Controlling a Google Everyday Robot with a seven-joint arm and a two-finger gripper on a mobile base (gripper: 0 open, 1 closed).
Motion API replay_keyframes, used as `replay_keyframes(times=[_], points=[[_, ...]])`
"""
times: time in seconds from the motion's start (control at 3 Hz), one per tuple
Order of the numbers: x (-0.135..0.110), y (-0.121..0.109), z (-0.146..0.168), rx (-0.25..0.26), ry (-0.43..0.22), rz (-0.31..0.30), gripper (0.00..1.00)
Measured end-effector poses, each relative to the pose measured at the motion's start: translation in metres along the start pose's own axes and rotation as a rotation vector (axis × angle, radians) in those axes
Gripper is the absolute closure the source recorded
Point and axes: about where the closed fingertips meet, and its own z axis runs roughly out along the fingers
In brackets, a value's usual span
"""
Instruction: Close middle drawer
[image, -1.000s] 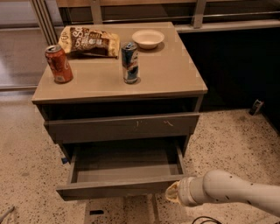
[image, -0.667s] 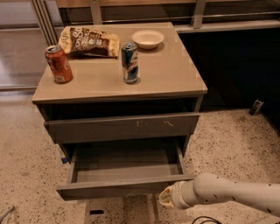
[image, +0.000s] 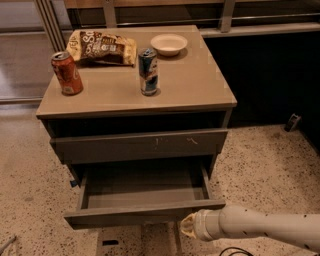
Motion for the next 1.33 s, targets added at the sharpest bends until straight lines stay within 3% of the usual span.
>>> replay_keyframes(times=[0.67, 1.33], points=[[-0.010, -0.044, 0.005, 0.202, -0.045, -0.075, 1.00], [-0.013, -0.085, 0.017, 0.300, -0.102, -0.090, 1.00]])
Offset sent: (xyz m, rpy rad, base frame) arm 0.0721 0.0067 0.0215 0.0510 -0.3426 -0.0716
